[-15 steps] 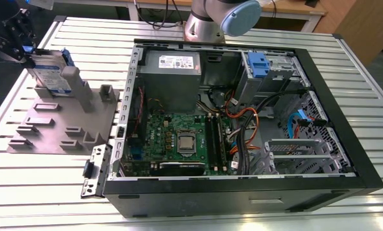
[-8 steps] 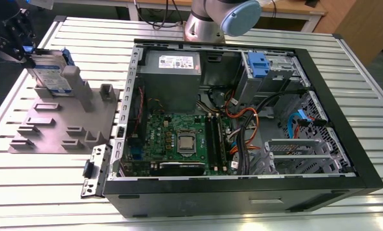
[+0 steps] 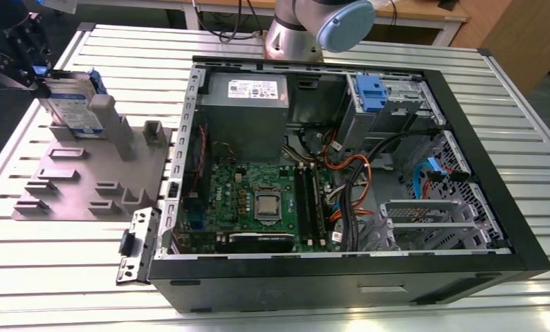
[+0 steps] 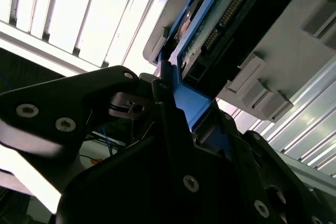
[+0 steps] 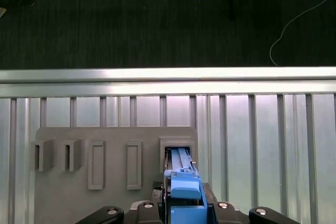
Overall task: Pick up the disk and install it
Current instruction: 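Pick up the disk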
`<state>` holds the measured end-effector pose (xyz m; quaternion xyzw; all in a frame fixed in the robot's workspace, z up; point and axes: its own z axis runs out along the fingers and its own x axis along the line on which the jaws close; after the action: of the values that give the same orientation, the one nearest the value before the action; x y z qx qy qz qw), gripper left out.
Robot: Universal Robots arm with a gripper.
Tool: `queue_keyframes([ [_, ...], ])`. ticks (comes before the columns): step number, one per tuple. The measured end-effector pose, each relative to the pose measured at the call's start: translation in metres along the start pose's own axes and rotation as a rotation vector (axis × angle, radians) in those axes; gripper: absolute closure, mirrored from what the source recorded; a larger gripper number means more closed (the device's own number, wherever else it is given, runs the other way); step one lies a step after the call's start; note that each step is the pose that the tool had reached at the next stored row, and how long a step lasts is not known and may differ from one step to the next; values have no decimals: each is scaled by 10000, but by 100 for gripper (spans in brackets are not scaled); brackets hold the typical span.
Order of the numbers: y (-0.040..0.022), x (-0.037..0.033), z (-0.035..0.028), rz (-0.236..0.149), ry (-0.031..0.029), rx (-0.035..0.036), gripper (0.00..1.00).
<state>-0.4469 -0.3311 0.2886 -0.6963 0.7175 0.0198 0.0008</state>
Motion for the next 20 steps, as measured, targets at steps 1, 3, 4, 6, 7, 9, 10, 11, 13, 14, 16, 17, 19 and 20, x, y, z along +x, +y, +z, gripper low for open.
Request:
queue_keyframes([
  [1,0,0,0,4,0,0,62],
  [3,0,0,0,15,-1,1,56],
  [4,0,0,0,19,0,0,56],
  [6,0,0,0,29,0,0,56],
  [7,0,0,0,34,-1,0,58],
  [9,0,0,0,44,-1,0,64],
  [10,0,0,0,49,-2,1,64],
  [11,0,0,0,54,-2,1,64],
  [13,0,0,0,64,-1,2,64],
  [14,0,0,0,64,-1,3,64],
  [16,0,0,-3,64,-3,4,64],
  [17,0,0,-9,64,-2,1,64],
  [19,1,0,-23,64,-1,1,64],
  [20,1,-1,-31,64,-2,2,64],
])
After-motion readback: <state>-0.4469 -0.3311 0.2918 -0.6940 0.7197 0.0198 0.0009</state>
